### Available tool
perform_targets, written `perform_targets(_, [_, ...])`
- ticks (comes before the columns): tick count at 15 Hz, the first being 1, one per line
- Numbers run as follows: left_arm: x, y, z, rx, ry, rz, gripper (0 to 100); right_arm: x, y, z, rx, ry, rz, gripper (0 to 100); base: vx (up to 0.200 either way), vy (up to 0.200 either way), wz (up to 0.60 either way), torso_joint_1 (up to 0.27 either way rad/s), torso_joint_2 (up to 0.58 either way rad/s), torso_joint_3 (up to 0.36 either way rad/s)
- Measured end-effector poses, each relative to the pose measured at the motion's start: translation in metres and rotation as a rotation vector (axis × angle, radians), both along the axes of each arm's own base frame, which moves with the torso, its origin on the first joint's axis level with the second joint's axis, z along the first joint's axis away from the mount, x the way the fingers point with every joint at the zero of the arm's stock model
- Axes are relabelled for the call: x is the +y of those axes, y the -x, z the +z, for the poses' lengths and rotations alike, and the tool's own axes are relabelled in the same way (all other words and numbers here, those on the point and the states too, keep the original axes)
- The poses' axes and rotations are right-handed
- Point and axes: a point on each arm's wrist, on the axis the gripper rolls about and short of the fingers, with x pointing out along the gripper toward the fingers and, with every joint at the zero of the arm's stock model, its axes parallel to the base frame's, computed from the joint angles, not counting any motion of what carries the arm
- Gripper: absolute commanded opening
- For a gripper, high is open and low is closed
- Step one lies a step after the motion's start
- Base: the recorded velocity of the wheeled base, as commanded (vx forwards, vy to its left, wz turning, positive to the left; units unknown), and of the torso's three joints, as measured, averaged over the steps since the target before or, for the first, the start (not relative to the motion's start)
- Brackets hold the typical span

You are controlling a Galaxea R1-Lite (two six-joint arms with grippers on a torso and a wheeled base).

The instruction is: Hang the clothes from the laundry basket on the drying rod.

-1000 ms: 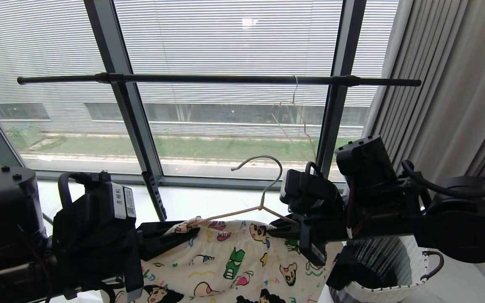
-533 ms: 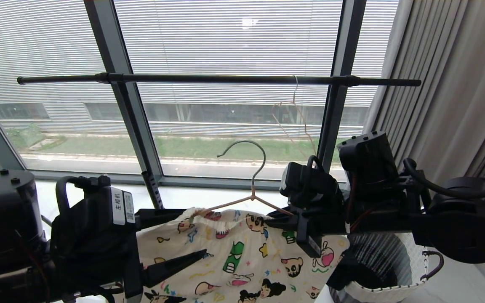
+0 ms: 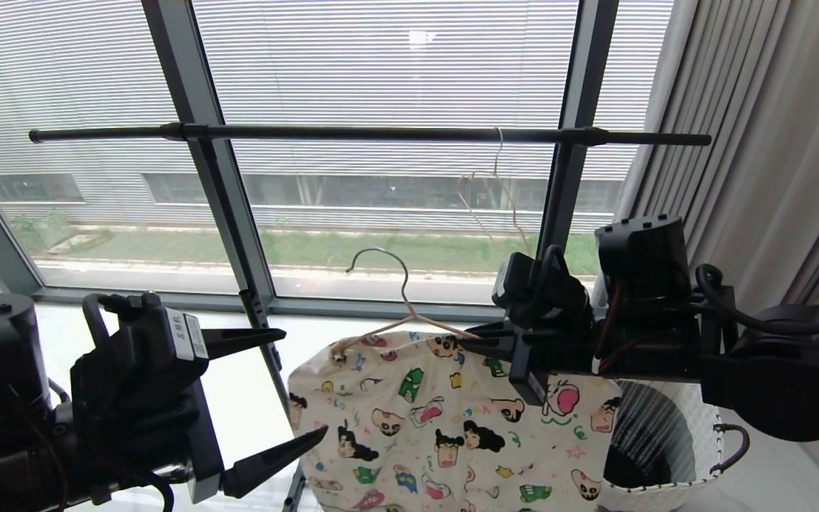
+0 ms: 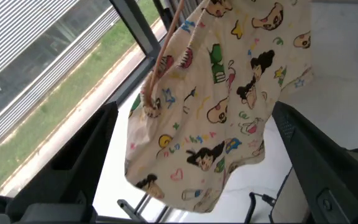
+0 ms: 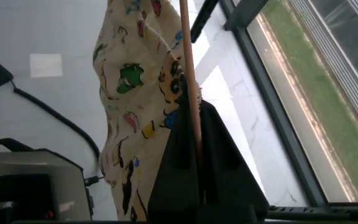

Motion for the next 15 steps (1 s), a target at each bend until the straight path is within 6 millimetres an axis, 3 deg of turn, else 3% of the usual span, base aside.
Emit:
perform_targets(5, [0.029, -0.004, -0.009, 0.039, -0.002, 0.164, 100, -0.008, -0.008, 0.001, -0.050, -0.005, -0.020, 0, 0.000, 0.000, 0.00, 0.000, 0.00, 0.000])
perform_targets(15, [0.049, -0.003, -0.040, 0.175, -0.028, 0.280, 100, -0.012, -0.003, 0.016, -0.119, -0.049, -0.005, 0, 0.000, 0.000, 0.00, 0.000, 0.00, 0.000])
